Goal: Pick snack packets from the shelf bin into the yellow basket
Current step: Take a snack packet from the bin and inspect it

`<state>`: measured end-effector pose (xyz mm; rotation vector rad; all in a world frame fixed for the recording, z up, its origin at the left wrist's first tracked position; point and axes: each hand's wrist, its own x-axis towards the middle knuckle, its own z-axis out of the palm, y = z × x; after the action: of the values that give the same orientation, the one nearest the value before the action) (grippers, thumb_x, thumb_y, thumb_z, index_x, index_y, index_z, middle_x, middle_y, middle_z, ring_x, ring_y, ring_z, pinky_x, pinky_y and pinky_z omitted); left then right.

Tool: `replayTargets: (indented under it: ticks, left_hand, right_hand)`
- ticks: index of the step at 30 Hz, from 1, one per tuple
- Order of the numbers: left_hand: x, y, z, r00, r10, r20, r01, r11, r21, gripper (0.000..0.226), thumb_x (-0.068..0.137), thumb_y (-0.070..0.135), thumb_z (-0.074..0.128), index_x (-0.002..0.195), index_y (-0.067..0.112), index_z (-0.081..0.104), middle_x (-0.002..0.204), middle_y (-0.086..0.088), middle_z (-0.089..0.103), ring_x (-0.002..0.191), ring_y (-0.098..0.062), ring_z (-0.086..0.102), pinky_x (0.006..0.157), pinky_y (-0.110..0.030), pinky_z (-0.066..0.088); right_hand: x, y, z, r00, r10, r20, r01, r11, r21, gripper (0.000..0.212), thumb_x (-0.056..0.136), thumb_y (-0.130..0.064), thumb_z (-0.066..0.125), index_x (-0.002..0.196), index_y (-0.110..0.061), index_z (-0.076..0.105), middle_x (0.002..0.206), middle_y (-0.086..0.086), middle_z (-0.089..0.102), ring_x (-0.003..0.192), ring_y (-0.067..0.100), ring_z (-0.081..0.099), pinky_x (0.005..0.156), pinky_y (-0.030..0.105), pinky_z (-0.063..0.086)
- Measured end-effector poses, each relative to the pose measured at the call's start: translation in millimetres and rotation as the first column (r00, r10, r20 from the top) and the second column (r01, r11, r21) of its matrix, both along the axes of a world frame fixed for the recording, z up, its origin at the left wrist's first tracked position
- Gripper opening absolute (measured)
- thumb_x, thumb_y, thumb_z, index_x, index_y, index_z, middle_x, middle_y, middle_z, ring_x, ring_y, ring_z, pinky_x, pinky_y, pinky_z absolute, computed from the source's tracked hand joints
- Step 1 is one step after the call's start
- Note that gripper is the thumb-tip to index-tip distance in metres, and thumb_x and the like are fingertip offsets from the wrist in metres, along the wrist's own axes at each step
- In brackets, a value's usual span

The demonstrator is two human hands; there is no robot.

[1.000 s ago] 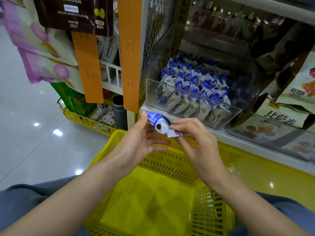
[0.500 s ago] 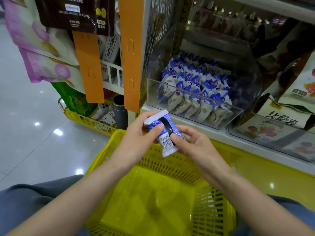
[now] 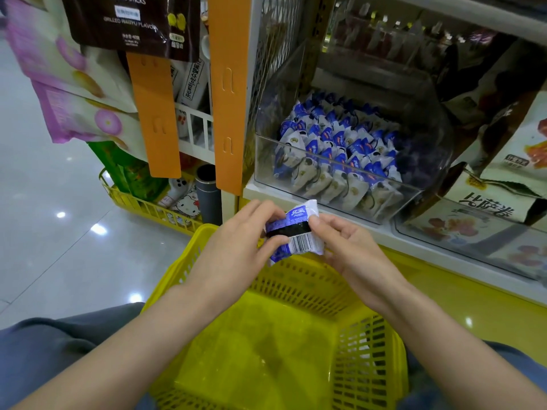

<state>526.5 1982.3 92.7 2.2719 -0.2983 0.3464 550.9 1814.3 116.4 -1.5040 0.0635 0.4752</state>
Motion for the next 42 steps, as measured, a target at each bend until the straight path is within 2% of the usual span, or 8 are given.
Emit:
replayTargets:
  ticks: [5,12,18,24,28,33,38,42]
  left_hand:
    - [-3,-6,0,0.999,0.038,0.002,-0.038,0.998,0.052,0.009,0.091,0.030,0.054,0.096,0.022,0.054,0.080,0.014,0.042,0.068,-0.006,0.047,0.063,-0.037,0.048]
    - [-2,-11,1,0.997,0.063,0.047,-0.069,0.988,0.135,0.023,0.090,0.037,0.047,0.108,0.024,0.052,0.098,0.011,0.051,0.095,-0.009,0.049,0.073,-0.029,0.044]
    - [-4,-16,-1,0.997,0.032,0.069,-0.042,0.989,0.141,0.020,0.087,0.032,0.058,0.101,0.018,0.056,0.099,0.002,0.052,0.095,-0.016,0.049,0.075,-0.030,0.041]
    - [-2,-13,-4,0.998,0.022,-0.065,-0.017,0.997,0.079,0.014,0.081,0.022,0.067,0.088,0.019,0.055,0.102,0.006,0.046,0.101,-0.010,0.043,0.081,-0.033,0.042]
    - [-5,-14,-5,0.997,-0.031,-0.072,0.038,0.995,0.097,0.011,0.084,0.020,0.064,0.087,0.019,0.054,0.103,0.007,0.044,0.102,-0.007,0.041,0.079,-0.035,0.044]
    - [-2,-18,-7,0.979,0.192,-0.060,-0.197,0.977,-0.083,0.019,0.087,0.029,0.058,0.099,0.023,0.044,0.094,0.006,0.043,0.085,-0.008,0.044,0.073,-0.020,0.038]
    - [12,-15,-10,0.911,0.147,-0.384,-0.334,0.811,-0.481,0.015,0.088,0.013,0.060,0.094,0.023,0.051,0.095,-0.002,0.053,0.072,-0.009,0.056,0.067,-0.030,0.054]
    - [14,-13,-8,0.914,0.083,-0.397,-0.333,0.713,-0.617,0.017,0.086,0.009,0.062,0.092,0.023,0.058,0.106,-0.004,0.063,0.083,-0.013,0.062,0.075,-0.027,0.055]
  right_hand:
    - [-7,3,-4,0.996,0.049,0.076,-0.048,0.999,-0.005,0.033,0.085,0.003,0.057,0.116,-0.005,0.056,0.106,0.013,0.069,0.088,0.017,0.065,0.077,0.022,0.052]
    - [-5,7,-14,0.982,-0.141,0.127,0.145,0.989,-0.025,0.019,0.085,-0.008,0.061,0.100,0.003,0.064,0.087,0.015,0.071,0.066,0.011,0.066,0.067,0.018,0.055]
    - [-3,9,-15,0.970,-0.200,0.138,0.204,0.979,-0.020,0.004,0.087,-0.006,0.059,0.085,-0.003,0.061,0.065,0.001,0.067,0.051,0.000,0.060,0.052,0.011,0.048]
    - [-6,11,-17,0.986,-0.106,0.131,0.123,0.985,-0.125,0.016,0.088,-0.010,0.059,0.102,-0.009,0.054,0.093,0.006,0.065,0.067,0.002,0.061,0.061,0.017,0.049]
    - [-6,12,-15,0.982,-0.014,0.190,0.051,0.981,-0.189,0.014,0.089,-0.011,0.058,0.100,-0.007,0.065,0.089,0.007,0.069,0.072,0.004,0.064,0.067,0.019,0.051]
    - [-5,15,-14,0.949,-0.201,0.243,0.232,0.967,-0.105,0.010,0.091,-0.013,0.054,0.094,-0.007,0.062,0.087,0.008,0.067,0.080,0.019,0.061,0.074,0.041,0.051]
    - [-10,18,-18,0.952,-0.106,0.287,0.137,0.987,-0.089,0.008,0.092,-0.004,0.051,0.085,-0.009,0.051,0.089,-0.001,0.063,0.071,0.001,0.062,0.063,0.016,0.050]
    - [-13,20,-20,0.968,-0.017,0.250,0.024,0.999,-0.027,0.020,0.086,0.007,0.054,0.092,-0.009,0.044,0.102,-0.002,0.059,0.082,-0.001,0.063,0.065,0.011,0.048]
